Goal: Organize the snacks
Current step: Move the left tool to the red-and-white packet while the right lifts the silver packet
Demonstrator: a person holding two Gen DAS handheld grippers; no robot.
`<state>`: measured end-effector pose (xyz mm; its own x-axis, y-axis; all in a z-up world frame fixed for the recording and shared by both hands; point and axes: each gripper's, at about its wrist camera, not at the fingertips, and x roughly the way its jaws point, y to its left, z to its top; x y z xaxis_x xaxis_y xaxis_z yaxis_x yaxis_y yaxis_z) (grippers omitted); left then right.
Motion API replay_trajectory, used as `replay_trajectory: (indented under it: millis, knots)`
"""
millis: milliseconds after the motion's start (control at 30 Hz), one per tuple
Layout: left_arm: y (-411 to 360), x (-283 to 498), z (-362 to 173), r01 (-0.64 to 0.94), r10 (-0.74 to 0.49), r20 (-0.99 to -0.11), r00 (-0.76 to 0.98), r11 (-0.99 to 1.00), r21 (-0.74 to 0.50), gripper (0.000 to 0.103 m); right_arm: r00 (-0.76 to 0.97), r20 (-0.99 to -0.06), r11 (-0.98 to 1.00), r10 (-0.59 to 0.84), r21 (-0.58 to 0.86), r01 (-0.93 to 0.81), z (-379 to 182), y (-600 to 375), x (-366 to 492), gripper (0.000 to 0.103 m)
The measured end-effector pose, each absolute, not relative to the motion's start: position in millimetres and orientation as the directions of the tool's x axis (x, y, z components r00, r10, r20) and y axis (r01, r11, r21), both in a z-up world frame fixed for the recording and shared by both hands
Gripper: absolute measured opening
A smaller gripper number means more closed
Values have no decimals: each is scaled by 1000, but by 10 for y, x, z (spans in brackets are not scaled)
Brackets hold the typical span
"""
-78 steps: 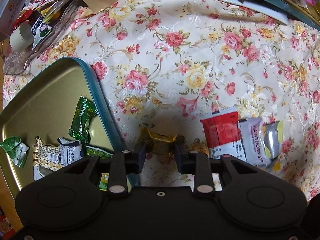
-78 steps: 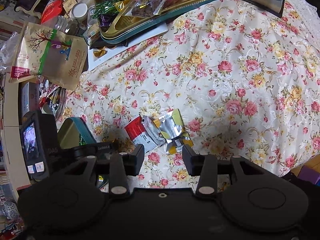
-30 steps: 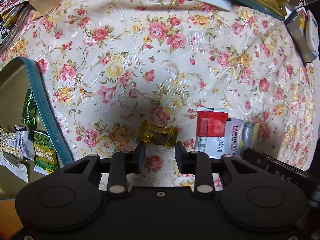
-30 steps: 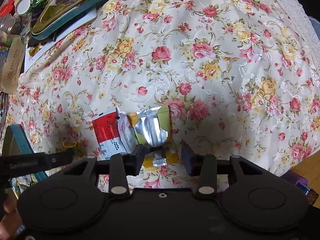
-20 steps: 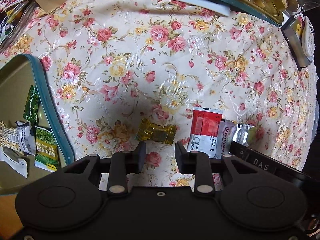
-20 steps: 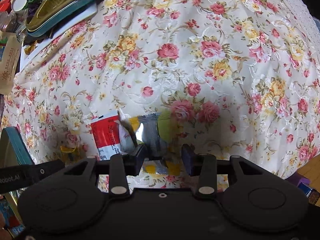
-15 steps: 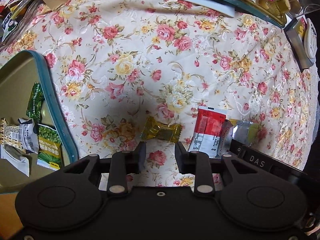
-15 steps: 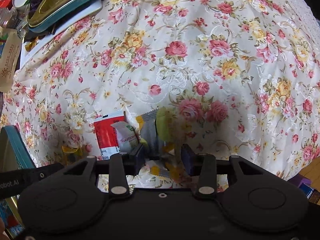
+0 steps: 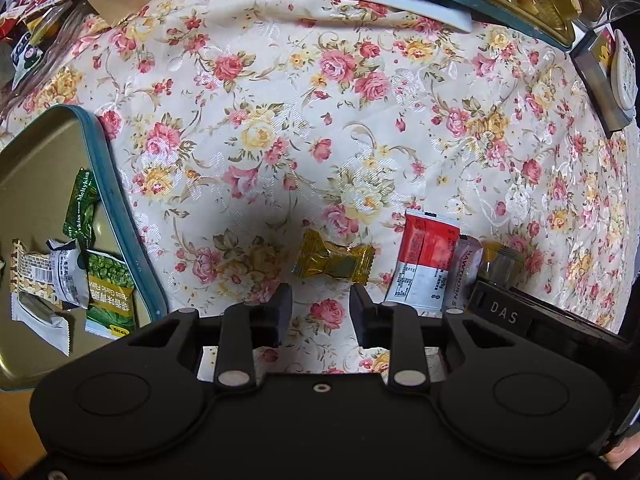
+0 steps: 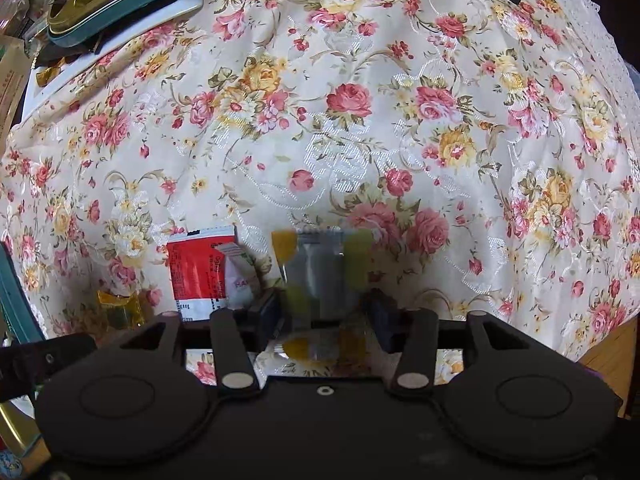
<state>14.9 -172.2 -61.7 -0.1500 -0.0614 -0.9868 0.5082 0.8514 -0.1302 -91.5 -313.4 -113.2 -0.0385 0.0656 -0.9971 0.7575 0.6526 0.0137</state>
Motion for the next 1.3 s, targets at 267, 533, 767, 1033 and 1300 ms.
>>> replay_trajectory:
  millis: [267, 533, 767, 1033, 1300]
  knots:
    - [-1741, 145, -649, 517, -46, -988, -145, 848, -115, 40, -75, -996, 650, 56, -20, 759, -1215, -3113, -925, 74]
    - [-1752, 155, -650, 522, -47, -988, -145, 845, -117, 40, -77, -995, 664, 61, -17, 747, -1181, -3171, -971, 52]
    - [-1766, 157, -673, 521, -42, -989, -143, 846, -111, 40, -82, -991, 618, 103, -1, 786, -1090, -3412, -1054, 40]
    - [-1924, 66, -645, 549, -59, -990, -130, 827, -122, 40, 80, -979, 494, 186, 164, 854, -669, -3850, -1273, 40]
    - [-2169, -139, -691, 594, -95, -983, -155, 786, -170, 40, 161, -975, 450, 153, 214, 867, -247, -3985, -1465, 40]
